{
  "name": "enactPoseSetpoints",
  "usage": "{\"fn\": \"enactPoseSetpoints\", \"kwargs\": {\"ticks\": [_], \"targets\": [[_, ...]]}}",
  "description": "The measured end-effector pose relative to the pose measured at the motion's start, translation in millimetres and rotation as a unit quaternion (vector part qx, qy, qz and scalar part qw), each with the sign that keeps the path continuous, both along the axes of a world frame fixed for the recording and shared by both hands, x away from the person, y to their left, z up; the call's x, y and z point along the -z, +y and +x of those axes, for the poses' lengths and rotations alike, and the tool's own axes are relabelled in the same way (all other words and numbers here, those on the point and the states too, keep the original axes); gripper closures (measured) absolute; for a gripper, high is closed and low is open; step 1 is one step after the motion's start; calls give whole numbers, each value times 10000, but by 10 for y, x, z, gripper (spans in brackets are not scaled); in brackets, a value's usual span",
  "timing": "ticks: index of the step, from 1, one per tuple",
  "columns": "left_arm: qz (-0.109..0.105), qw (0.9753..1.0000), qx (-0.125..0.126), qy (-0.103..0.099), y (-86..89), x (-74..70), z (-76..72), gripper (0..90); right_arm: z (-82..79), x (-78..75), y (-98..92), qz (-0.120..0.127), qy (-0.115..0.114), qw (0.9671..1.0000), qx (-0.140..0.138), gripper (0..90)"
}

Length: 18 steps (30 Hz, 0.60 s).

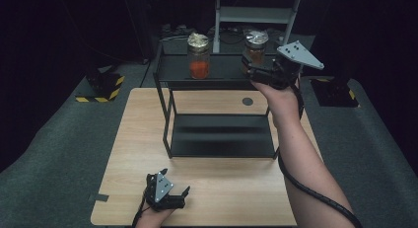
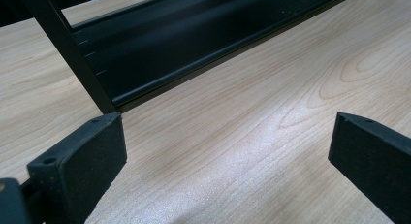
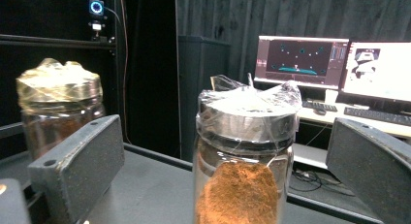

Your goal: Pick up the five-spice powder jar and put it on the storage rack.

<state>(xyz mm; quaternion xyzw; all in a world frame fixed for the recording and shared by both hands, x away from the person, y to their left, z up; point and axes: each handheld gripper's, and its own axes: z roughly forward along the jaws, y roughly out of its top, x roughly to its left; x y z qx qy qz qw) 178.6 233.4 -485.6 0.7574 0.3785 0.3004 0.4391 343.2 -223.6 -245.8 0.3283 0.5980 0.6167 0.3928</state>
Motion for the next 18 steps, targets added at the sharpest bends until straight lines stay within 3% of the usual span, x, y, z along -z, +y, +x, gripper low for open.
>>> {"fn": "enactPoseSetpoints", "kwargs": {"ticks": [18], "targets": [[10, 10000, -18, -5, -8, 1, -3, 6, -360, 140, -116, -35, -124, 9998, -125, 0]]}}
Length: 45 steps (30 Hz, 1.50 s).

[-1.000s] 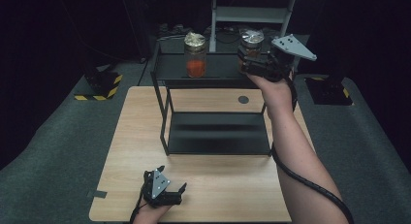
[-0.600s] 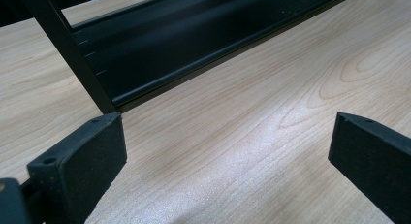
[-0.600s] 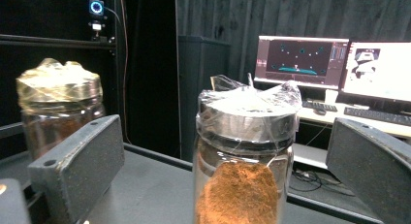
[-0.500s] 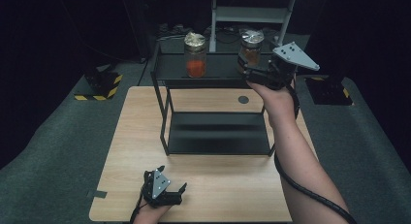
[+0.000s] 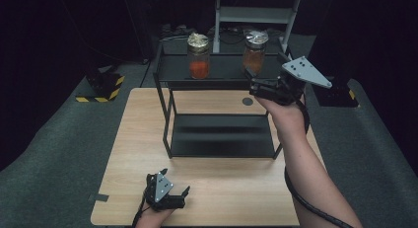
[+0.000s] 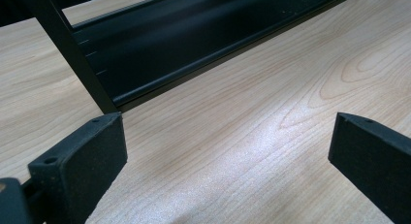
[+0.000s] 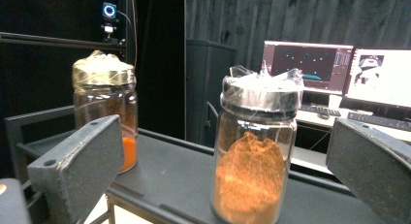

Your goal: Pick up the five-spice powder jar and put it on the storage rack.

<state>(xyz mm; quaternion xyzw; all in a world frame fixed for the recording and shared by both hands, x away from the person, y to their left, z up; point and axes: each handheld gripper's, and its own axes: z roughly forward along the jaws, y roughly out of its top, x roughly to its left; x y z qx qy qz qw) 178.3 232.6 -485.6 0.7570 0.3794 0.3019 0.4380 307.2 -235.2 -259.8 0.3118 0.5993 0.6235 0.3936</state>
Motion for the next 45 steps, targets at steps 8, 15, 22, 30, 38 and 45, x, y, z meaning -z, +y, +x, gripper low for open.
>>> {"fn": "enactPoseSetpoints", "kwargs": {"ticks": [8, 15, 22, 30, 38, 45], "targets": [[9, 10000, 5, 10, -4, -3, 3, 8, -176, 156, -74, -135, -21, 9999, -66, 0], [66, 10000, 20, -11, -14, -5, -2, 9, -308, 320, -169, -216, -13, 9997, -68, 0], [94, 9999, 41, -42, -21, 0, -9, 9, -404, 463, -233, -333, -12, 9994, -113, 0], [114, 9999, 33, -36, -29, -4, -7, 9, -495, 667, -273, -509, 64, 9986, -146, 0], [157, 9999, 37, -42, -42, -7, -9, 9, -582, 880, -310, -683, 151, 9974, -146, 0], [196, 9998, 60, -54, -50, -8, -11, 9, -658, 1057, -327, -820, 238, 9963, -116, 0]]}}
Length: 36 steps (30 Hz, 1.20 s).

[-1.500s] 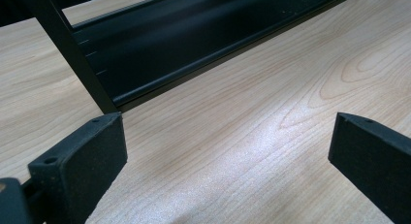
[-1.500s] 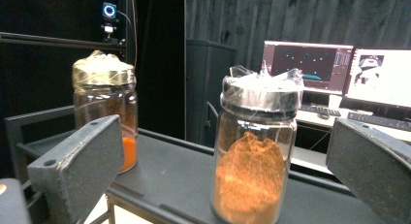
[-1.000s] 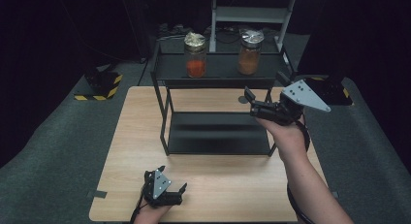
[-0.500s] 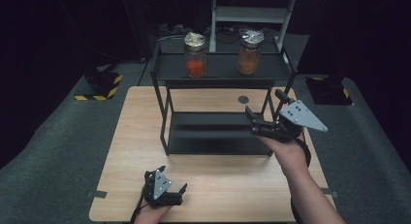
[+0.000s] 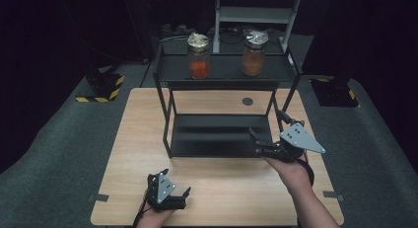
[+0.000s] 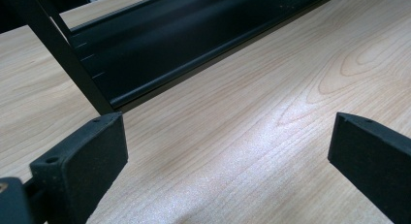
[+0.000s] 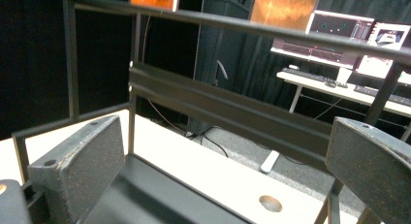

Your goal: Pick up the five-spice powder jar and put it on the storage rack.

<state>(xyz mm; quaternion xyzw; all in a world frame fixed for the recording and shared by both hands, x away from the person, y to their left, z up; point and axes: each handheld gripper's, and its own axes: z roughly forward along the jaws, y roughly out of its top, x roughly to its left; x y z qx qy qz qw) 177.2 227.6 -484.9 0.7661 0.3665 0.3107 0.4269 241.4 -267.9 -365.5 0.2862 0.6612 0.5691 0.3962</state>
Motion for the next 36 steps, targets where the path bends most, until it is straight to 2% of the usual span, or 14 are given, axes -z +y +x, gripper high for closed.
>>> {"fn": "enactPoseSetpoints", "kwargs": {"ticks": [12, 17, 19, 24, 25, 29, 36], "targets": [[11, 10000, 46, 2, 6, -2, 4, 9, -165, 384, -75, -247, 219, 9994, 67, 0], [1, 10000, 46, -1, 9, 0, 4, 9, -227, 593, -109, -356, 443, 9983, 107, 0], [0, 10000, 45, -6, 9, 2, 2, 9, -234, 625, -116, -374, 486, 9981, 113, 0], [-8, 10000, 41, -13, 11, 4, 0, 9, -274, 826, -164, -464, 730, 9961, 174, 0], [-2, 10000, 42, -14, 9, 3, -1, 9, -274, 826, -164, -464, 730, 9961, 174, 0], [26, 10000, 44, -16, 2, 1, -2, 9, -308, 993, -206, -562, 944, 9937, 236, 0], [93, 9999, 61, -42, -19, 1, -9, 9, -345, 1153, -253, -711, 1146, 9904, 288, 0]]}}
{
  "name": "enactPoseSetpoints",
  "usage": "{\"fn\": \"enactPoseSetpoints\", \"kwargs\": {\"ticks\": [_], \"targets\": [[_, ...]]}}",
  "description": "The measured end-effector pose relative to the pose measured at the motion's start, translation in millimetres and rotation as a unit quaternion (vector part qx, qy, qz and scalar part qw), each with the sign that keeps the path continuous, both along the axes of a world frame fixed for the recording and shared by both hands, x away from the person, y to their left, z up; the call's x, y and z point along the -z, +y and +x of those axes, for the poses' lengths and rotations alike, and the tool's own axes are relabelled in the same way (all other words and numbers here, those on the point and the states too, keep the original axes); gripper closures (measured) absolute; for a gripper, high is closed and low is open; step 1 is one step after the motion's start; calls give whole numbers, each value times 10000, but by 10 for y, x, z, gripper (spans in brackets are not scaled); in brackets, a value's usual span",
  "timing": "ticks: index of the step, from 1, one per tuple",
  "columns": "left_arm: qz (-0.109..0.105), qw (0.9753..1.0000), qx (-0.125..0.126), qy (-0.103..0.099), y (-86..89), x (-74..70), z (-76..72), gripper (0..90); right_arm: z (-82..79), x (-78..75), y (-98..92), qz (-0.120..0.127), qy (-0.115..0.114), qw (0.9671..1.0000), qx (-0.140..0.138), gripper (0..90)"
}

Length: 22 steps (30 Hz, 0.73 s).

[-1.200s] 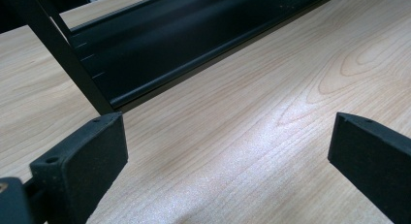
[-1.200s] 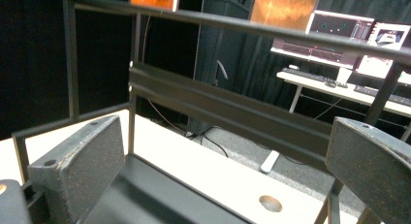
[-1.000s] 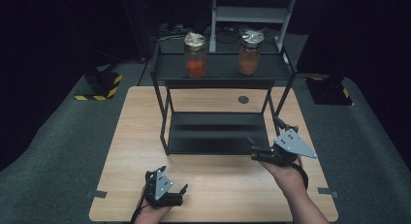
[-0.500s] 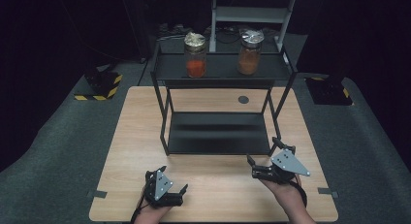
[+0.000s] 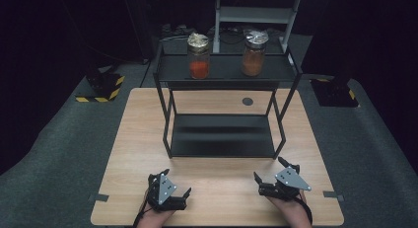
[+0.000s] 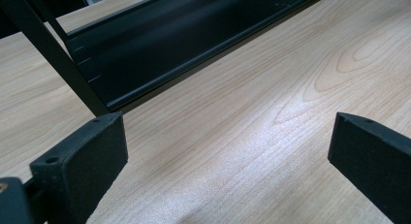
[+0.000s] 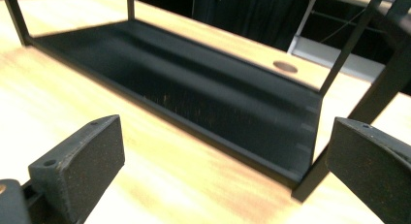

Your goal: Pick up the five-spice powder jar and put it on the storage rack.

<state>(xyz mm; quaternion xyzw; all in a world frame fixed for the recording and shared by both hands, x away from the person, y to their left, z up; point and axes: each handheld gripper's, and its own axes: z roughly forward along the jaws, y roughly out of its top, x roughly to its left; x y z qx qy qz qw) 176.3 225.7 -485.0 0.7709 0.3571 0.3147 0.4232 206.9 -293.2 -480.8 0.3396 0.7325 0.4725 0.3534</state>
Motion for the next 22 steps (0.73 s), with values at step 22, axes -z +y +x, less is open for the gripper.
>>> {"fn": "enactPoseSetpoints", "kwargs": {"ticks": [22], "targets": [[60, 10000, -47, -29, -30, 1, -17, 9, -46, 28, 15, -760, 358, 9965, 34, 0]]}}
